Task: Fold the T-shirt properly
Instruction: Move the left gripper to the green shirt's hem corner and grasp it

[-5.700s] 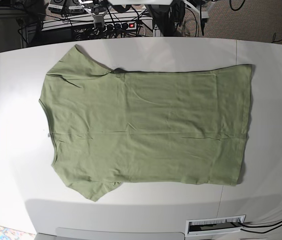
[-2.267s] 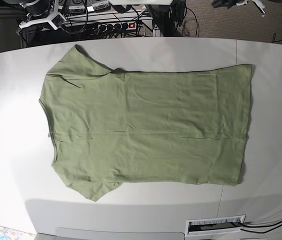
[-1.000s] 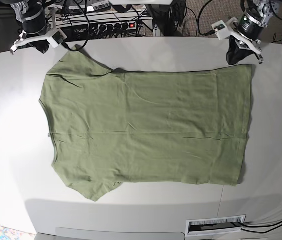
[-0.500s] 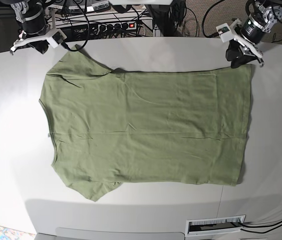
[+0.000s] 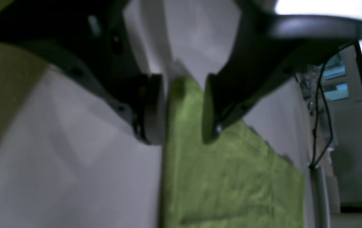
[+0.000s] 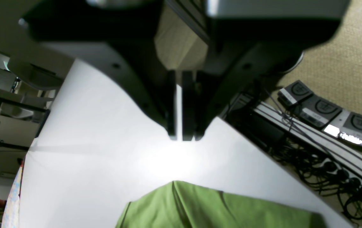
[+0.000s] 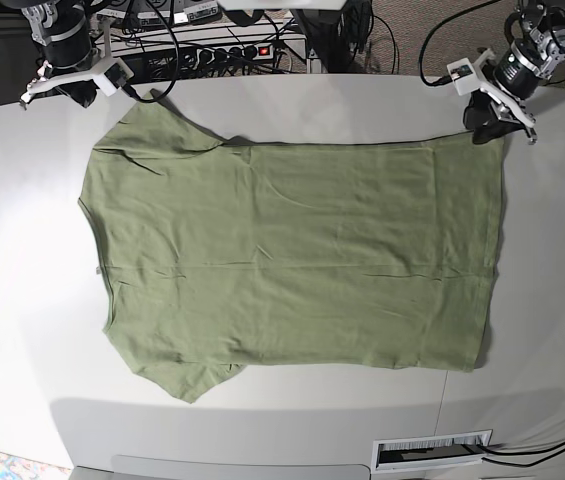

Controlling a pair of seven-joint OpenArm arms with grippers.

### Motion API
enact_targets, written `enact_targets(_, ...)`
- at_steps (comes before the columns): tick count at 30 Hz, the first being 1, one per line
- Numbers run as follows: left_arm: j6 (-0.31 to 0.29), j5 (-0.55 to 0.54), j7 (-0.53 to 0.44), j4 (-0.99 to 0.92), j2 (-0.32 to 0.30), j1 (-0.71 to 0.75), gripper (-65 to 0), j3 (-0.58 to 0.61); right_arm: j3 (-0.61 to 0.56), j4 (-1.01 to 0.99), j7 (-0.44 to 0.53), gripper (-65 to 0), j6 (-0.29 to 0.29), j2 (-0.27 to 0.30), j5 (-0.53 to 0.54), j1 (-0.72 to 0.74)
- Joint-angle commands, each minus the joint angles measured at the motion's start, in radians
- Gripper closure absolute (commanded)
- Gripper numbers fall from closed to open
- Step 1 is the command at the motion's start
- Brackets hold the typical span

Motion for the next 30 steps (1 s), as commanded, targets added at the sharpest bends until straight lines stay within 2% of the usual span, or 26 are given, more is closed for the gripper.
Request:
enact_targets(1,-0.006,0.001,0.015,-0.003,-0.014,-0.002,-21.6,-0.006,0.007,0.025,0.003,-3.7,-0.013,0.008,-0.014,-0.008)
enact_targets(13,-0.073,-0.025,-0.009,-0.008,-0.020,0.012,-21.5,0.010,0.007,0.056,-0.011,-3.7,-0.013,0.008,-0.057,-0.008)
enact_targets(20,-0.069,0.007,0.019,-0.008,-0.050,-0.001,-21.5,0.128,0.007,0.056,-0.015,-3.7,-0.013,0.008,-0.056,-0.008)
enact_targets(24,-0.071,0.005,0.087,-0.028,-0.050,-0.078,-21.5,0.201,0.007,0.056,-0.023,-3.7,-0.013,0.008,-0.056,-0.008)
enact_targets(30,-0.073,0.009,0.121,-0.086,-0.050,-0.169,-21.5,0.290,0.007,0.056,-0.053,-3.7,-0.013,0.008,-0.056,-0.008)
